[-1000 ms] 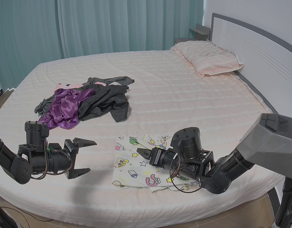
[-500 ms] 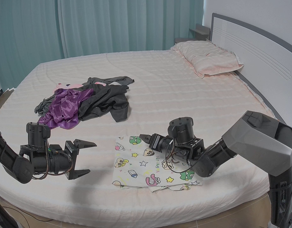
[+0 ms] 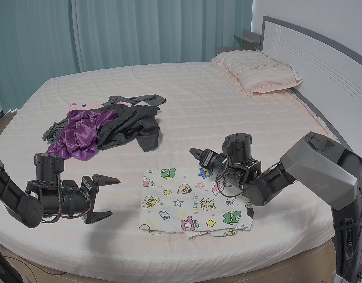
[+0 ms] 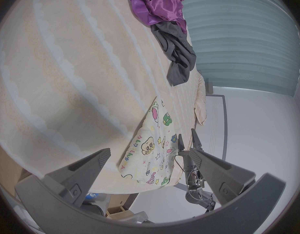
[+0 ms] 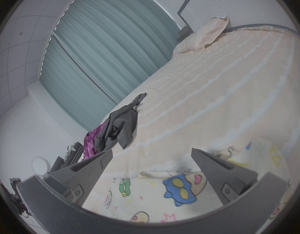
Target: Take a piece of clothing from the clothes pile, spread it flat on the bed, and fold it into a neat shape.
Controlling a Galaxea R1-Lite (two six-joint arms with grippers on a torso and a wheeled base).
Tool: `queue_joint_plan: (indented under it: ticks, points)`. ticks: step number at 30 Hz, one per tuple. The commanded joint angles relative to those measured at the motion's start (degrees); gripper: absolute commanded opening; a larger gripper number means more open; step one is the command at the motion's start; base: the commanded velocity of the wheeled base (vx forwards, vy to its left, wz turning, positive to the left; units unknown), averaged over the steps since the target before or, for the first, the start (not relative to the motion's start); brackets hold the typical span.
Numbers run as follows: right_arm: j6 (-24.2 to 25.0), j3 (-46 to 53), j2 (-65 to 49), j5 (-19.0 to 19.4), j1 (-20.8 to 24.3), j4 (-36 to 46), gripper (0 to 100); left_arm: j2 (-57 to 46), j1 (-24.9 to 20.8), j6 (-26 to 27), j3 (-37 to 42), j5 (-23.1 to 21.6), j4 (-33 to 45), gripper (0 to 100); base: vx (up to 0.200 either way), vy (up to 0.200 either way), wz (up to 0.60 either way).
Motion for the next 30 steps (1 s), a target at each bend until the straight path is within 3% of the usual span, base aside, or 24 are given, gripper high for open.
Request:
queue_joint_plan:
  ticks: [1, 5, 10, 21, 22, 30]
  points:
    - [-4.09, 6.85, -4.65, 0.27, -4.76, -0.46, 100, 0.3, -0.1, 0.04, 0.08, -0.08, -0.03, 100, 0.0, 0.0, 0.0]
    - [-10.77, 13.35, -5.44, 0.45, -8.54, -3.72, 100, 0.56, -0.28, 0.13, 0.08, -0.08, -0.03, 100, 0.0, 0.0, 0.0]
    - [-14.37, 17.57, -4.48, 0.71, -9.5, -11.19, 100, 0.65, -0.28, 0.13, 0.17, -0.08, -0.03, 100, 0.0, 0.0, 0.0]
    - [-14.9, 19.42, -1.58, 3.35, -8.62, -11.89, 100, 0.65, -0.37, 0.13, 0.17, -0.16, -0.03, 100, 0.0, 0.0, 0.0]
    - [-14.9, 19.33, -1.4, 3.35, -8.62, -11.89, 0, 0.65, -0.37, 0.13, 0.17, -0.16, -0.03, 100, 0.0, 0.0, 0.0]
    - [-13.93, 19.07, -1.66, 2.91, -9.59, -14.88, 0, 0.74, -0.45, 0.13, 0.17, -0.16, -0.03, 100, 0.0, 0.0, 0.0]
